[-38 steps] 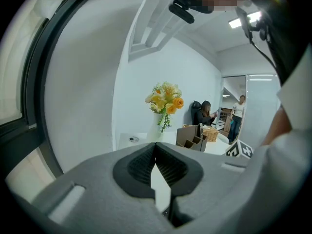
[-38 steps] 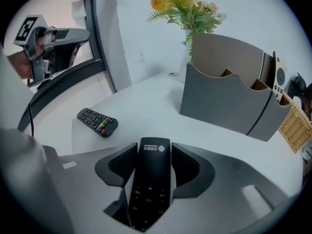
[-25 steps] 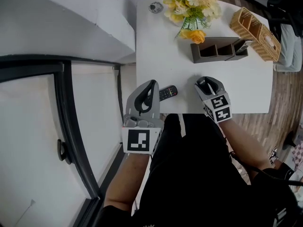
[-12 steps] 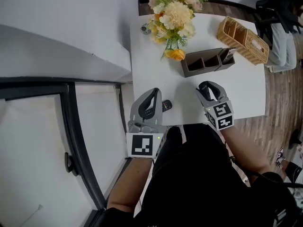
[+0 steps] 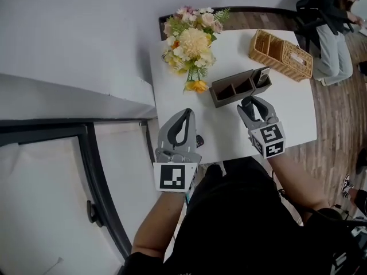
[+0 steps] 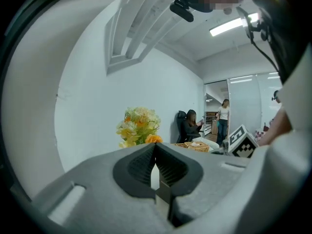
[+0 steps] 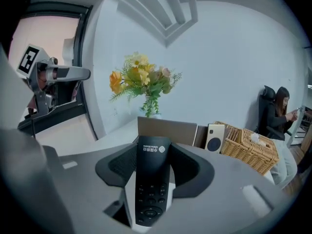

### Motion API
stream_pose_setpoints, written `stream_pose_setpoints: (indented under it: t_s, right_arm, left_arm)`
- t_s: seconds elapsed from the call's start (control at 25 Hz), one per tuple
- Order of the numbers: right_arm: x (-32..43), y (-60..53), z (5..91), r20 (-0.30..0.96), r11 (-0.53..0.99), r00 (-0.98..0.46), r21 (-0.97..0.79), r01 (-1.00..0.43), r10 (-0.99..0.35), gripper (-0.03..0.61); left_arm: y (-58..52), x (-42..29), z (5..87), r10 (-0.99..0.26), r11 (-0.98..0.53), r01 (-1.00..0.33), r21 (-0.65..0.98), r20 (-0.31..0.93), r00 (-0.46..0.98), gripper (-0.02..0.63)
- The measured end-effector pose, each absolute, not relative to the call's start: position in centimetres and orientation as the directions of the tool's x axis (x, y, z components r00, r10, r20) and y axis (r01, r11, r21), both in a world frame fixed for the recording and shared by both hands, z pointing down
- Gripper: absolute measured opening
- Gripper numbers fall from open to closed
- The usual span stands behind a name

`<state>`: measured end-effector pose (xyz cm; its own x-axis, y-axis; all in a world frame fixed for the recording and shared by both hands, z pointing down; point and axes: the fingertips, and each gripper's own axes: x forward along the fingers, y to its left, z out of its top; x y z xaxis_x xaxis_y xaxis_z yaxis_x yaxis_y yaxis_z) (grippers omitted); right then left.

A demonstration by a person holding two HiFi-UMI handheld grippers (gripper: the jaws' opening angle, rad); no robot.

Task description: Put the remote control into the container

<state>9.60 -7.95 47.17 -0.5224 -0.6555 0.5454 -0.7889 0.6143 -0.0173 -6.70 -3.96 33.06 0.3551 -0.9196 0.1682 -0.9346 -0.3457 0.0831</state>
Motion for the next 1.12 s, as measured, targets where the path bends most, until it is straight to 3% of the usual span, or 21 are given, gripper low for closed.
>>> stream_pose_setpoints:
  t_s: [0.52,1.12]
  right_arm:
    - [10.7,-13.7,41.3,0.438,0.588,-0.525,0.01,-0.809,-0.73,0.212]
    - [10.0,-18.1,40.1,0.38,0.589,-0.553,-0.026,-0.807,-0.741,0.213]
  left_arm:
    - [-8.9,-5.3,29.9,-0.913,-0.385,-0.923,0.017,0.136,0.384,0.0]
    - [-11.9,-5.7,29.2,-0.929,-0.35,-0.936,0.039,0.118,0.352,0.0]
